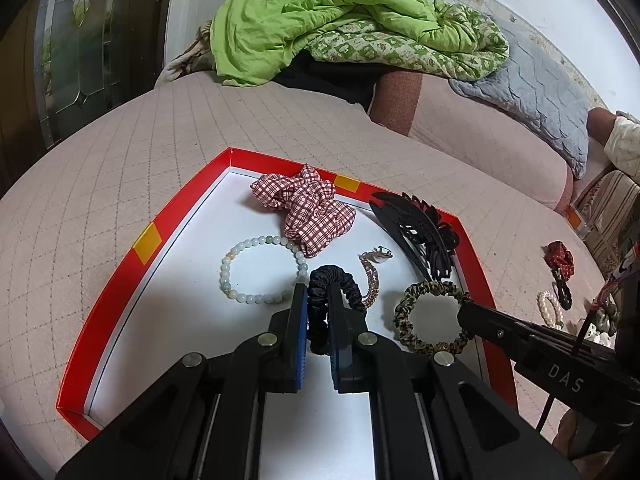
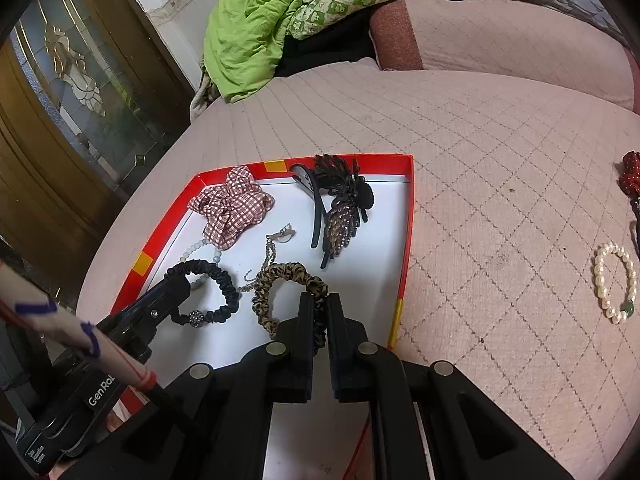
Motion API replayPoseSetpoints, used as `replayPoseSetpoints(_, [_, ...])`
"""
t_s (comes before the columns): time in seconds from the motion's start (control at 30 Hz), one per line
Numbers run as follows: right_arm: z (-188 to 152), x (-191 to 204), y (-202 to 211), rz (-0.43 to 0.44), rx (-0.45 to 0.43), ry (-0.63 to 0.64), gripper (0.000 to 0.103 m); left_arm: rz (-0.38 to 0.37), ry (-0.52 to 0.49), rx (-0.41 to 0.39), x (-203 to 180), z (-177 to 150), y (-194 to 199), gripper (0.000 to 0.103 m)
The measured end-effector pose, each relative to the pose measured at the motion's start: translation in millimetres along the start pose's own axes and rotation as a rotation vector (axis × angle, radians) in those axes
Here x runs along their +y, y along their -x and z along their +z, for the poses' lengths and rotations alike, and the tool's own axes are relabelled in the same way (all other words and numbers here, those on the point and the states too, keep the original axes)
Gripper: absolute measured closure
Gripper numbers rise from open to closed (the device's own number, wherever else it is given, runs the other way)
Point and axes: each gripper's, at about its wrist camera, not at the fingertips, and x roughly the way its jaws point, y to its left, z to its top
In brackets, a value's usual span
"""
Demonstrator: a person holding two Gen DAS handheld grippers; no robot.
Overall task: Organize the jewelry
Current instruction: 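Lower the leopard-print tie into the tray and open the right tool while the left tool lowers the black tie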
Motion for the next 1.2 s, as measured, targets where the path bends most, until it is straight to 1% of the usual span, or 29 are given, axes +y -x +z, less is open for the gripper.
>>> replayPoseSetpoints(0.37, [3.9, -2.3, -8.8, -0.036, 0.012, -0.003, 0.095, 0.009, -0.005, 0.005, 0.3, -0.2, -1.5, 0.094])
replayPoseSetpoints(1.2, [7.2, -7.3, -15.7, -0.057, 0.027, -0.002, 0.094, 0.014, -0.002, 0.03, 1.0, -2.6, -9.2, 0.094])
